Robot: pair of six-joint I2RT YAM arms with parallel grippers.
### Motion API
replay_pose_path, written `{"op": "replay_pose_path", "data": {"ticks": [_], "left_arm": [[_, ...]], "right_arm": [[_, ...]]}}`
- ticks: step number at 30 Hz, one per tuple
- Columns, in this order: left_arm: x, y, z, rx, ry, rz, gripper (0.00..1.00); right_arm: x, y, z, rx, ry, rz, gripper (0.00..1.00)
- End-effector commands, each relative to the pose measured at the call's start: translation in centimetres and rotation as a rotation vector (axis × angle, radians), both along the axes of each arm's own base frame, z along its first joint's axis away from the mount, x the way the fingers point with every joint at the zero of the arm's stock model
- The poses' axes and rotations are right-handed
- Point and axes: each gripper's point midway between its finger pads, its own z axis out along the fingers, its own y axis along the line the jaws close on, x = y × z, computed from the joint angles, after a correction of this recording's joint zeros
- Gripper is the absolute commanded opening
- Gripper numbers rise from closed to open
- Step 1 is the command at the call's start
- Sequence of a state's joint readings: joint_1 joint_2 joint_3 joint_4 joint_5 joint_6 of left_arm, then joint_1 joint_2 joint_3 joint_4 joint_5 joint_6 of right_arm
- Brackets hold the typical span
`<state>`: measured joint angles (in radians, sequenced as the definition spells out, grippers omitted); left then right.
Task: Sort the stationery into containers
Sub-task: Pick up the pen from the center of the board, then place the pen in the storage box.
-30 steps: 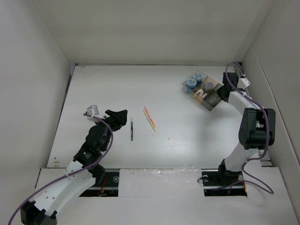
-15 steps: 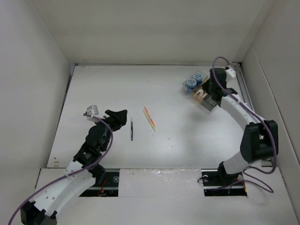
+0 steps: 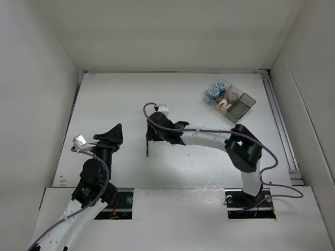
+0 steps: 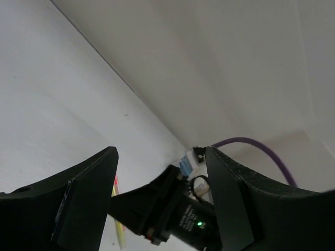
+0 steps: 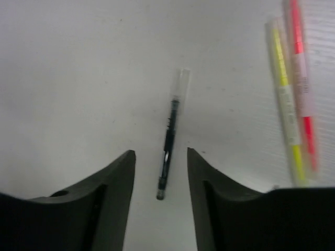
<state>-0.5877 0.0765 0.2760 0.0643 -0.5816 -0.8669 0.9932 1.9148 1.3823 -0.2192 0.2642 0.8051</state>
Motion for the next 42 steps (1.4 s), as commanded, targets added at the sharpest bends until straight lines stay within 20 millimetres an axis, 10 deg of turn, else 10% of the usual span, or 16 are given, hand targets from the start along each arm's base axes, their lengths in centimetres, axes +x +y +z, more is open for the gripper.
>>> {"op": "replay_pose_path", "data": {"ticks": [1,9,18,23,25,30,32,36,42], "left_arm": [[-0.4,1.9,-0.7,-0.049,0.002,0.087,0.64],[-0.5,1.6,-0.6,-0.043,0.006,0.069,0.64],[-0.8,1.9,-0.2,-0.045,-0.010,0.070,0.64],[-0.8,1.7,0.0,-0.041,-0.019,0.062,0.64],[-0.5,1.4,-0.3,-0.019,-0.004,0.052,0.64],[0.2,-0.8,-0.1,0.047,-0.011,-0.035,0.64],[0.8,-2.8,-0.4,0.108,0.008,-0.116,0.64],[2.3,-5.9,-1.9,0.212,0.107,-0.224,0.63],[3.3,-8.2,-2.6,0.266,0.156,-0.309,0.63]], "right_arm": [[1.7,1.4,-0.2,-0.072,-0.047,-0.051,0.53],[0.9,3.7,-4.2,-0.210,-0.040,-0.049,0.55],[-0.1,2.0,-8.1,-0.311,-0.014,-0.103,0.00],[-0.1,1.0,-5.0,-0.252,-0.061,-0.136,0.00],[1.0,0.5,-0.8,-0.174,-0.103,-0.170,0.00],[7.3,-8.3,8.1,-0.079,-0.215,-0.393,0.00],[9.7,-13.0,8.9,-0.071,-0.223,-0.495,0.00],[14.2,-28.3,9.1,-0.062,-0.209,-0.809,0.00],[14.9,-41.5,8.6,-0.040,-0.196,-1.080,0.00]]}}
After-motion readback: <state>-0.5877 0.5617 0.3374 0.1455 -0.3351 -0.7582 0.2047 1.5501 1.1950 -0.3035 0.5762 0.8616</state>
